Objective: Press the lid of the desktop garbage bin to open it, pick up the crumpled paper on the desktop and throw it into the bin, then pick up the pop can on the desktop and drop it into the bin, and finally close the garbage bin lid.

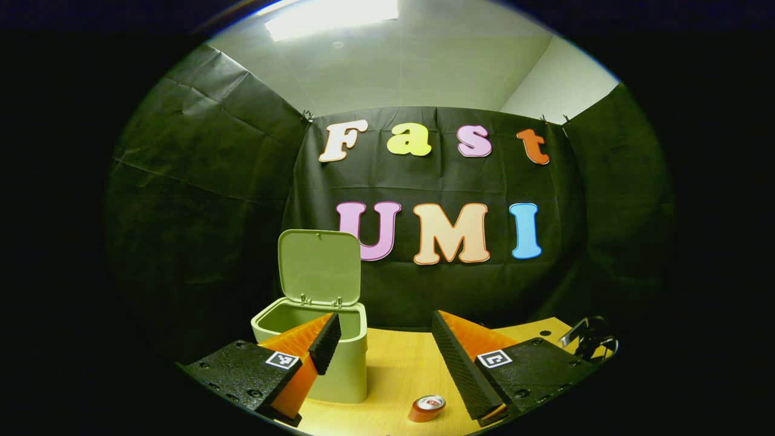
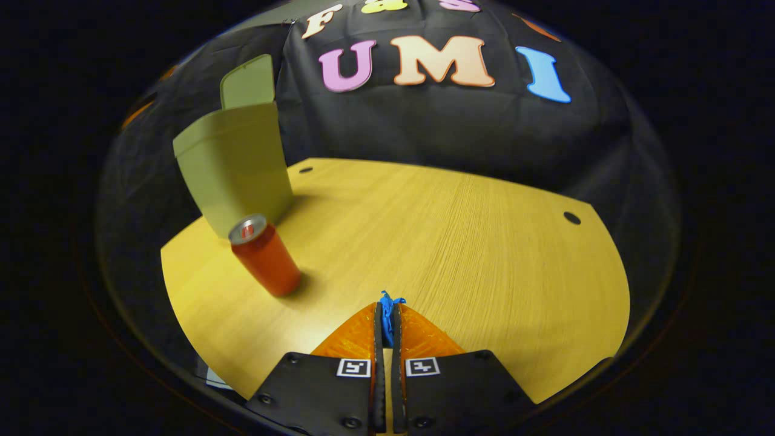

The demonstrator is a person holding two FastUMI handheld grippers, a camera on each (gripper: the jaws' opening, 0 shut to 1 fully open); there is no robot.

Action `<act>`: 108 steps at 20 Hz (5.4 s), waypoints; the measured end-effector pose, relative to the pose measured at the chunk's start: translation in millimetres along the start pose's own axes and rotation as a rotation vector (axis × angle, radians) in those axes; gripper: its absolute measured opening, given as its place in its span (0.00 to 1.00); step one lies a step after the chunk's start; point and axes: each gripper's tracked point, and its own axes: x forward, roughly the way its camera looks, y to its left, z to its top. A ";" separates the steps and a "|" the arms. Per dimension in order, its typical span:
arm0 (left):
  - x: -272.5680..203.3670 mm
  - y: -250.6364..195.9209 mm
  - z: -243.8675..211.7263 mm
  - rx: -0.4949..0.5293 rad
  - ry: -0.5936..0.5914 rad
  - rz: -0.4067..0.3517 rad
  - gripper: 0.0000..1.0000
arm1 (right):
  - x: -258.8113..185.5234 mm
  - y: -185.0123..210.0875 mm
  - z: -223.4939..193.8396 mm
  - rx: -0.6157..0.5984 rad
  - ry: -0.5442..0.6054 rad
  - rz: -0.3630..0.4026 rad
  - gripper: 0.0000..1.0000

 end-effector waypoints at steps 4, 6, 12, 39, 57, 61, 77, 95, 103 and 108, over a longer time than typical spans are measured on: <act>15.4 16.8 -4.9 -0.023 -0.006 -0.042 0.91 | -21.6 20.4 88.9 -0.011 -0.170 -0.043 0.06; 21.8 25.6 -12.1 -0.036 0.008 -0.067 0.91 | -30.2 36.1 129.4 -0.008 -0.240 -0.046 0.06; 33.6 67.4 -31.4 -0.047 0.045 -0.058 0.92 | -45.3 82.3 208.2 -0.023 -0.399 -0.034 0.06; -10.4 245.7 -82.9 0.013 0.181 0.161 0.92 | 42.9 356.6 269.4 0.009 -0.395 0.373 0.19; 32.5 86.6 -78.1 -0.056 0.134 -0.127 0.92 | -36.2 166.4 267.6 -0.012 -0.515 0.085 0.98; 41.0 31.8 -90.5 -0.068 0.165 -0.228 0.92 | -60.0 109.4 256.3 0.007 -0.525 0.002 0.97; 19.8 -87.2 -239.0 -0.084 0.486 -0.392 0.93 | -133.1 -72.0 139.8 0.188 -0.397 -0.260 0.98; 23.2 -95.6 -337.4 -0.034 0.649 -0.324 0.78 | -191.2 -141.9 72.9 0.192 -0.320 -0.430 0.98; 61.0 -100.9 -235.0 0.001 0.472 -0.378 0.77 | -192.0 -126.9 82.0 0.200 -0.367 -0.406 0.98; 87.5 -111.7 -148.4 0.003 0.310 -0.418 0.77 | -201.4 -126.3 83.7 0.208 -0.403 -0.410 0.94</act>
